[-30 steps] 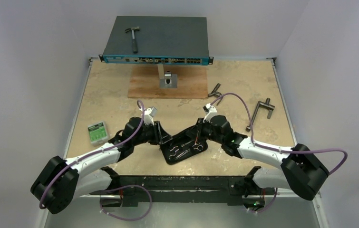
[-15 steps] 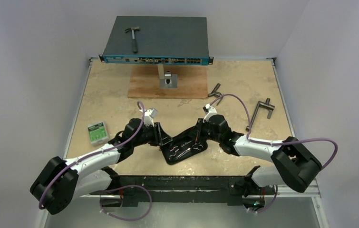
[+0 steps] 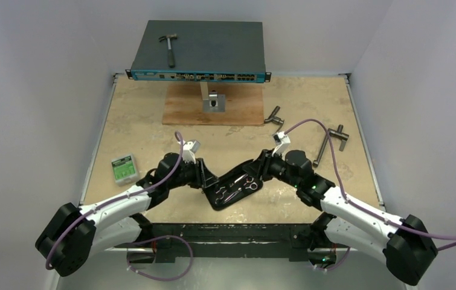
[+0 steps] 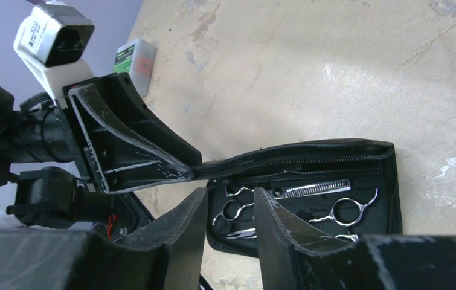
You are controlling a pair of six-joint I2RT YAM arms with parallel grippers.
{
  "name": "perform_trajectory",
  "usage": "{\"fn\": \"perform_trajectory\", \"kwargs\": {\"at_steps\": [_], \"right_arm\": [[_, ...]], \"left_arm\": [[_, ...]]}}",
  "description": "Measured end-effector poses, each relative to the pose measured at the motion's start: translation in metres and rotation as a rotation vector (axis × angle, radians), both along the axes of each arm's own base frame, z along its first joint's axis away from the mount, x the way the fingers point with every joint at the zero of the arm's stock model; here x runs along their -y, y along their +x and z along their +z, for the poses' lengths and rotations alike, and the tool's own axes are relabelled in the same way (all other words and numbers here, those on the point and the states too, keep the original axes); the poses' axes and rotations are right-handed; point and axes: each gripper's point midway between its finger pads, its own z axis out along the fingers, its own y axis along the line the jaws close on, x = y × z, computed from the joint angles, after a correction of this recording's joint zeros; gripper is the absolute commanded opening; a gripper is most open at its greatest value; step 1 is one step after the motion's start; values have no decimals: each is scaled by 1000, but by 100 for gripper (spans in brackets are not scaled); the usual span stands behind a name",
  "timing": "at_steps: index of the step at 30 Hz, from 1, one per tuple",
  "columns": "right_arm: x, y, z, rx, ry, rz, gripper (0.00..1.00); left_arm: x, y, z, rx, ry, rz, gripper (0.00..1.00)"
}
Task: Sort the hair-cutting tools
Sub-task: Close the hairdressing tool bag at the center of the board.
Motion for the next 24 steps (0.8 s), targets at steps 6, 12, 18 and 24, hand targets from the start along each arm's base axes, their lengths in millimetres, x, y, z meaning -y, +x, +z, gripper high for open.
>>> {"fn": "perform_trajectory", "kwargs": {"at_steps": [6, 12, 18, 24], "right_arm": [[3, -4, -1, -9, -10, 1, 38], [1, -2, -35, -94, -81, 3, 37], [0, -1, -55, -141, -119, 3, 32], [2, -4, -66, -151, -125, 3, 31]], "left_arm": [[4, -9, -4, 13, 31, -30, 36], [13, -26, -18, 24, 98, -83, 39], [20, -38, -28, 25, 147, -116, 41], [22, -40, -28, 35, 159, -115, 41]]}}
